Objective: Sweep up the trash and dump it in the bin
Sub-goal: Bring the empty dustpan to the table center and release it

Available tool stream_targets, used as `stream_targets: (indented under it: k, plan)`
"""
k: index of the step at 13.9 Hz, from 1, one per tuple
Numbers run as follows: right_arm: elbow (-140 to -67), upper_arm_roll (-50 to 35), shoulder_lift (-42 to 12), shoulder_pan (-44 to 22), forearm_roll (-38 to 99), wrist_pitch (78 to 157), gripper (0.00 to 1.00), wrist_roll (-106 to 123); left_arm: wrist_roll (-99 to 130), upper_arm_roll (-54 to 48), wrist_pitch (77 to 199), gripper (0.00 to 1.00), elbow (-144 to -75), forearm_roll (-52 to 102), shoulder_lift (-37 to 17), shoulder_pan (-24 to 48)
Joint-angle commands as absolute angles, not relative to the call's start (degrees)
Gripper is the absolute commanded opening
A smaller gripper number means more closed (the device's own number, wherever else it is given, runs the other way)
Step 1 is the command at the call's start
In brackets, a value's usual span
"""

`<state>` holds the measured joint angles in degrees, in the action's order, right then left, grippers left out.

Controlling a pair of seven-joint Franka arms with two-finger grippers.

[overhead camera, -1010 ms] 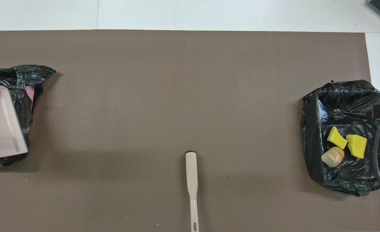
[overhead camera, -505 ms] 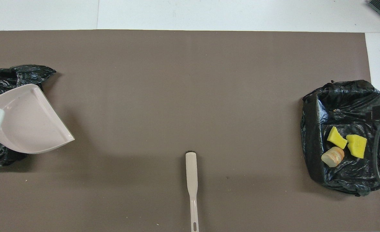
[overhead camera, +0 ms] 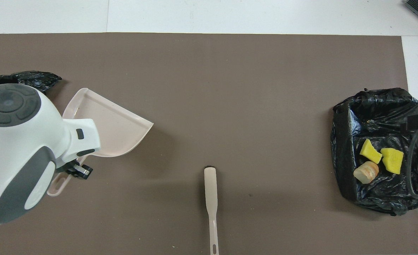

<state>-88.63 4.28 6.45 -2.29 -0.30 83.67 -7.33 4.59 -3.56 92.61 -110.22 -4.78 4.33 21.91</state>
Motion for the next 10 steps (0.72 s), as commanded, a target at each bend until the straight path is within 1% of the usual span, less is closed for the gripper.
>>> stream_targets:
  k: [1,4,6,8,10]
  plan:
    - [-90.18,4.04,7.65,-2.02,-0.26,84.38,1.00,-5.89,14.29,-2.37,97.19,0.00,-108.30,-0.81,-0.15,26.62]
    - [-90.26,4.04,7.65,-2.11,-0.35,84.29,1.00,-5.89,24.84,-2.37,99.13,0.00,-101.01,1.49,-8.59,31.80]
    - [-90.26,4.04,7.65,-2.11,-0.35,84.37,1.00,-5.80,26.36,-2.37,101.15,0.00,-97.57,2.19,-12.46,32.25]
    - [-90.26,4.04,7.65,-2.11,-0.35,84.38,1.00,-5.80,29.77,-2.37,105.27,0.00,-96.77,4.91,-15.37,33.74]
    - [-90.26,4.04,7.47,-2.02,-0.35,84.46,1.00,-5.63,32.60,-2.37,108.53,0.00,-96.33,5.10,-17.13,35.94]
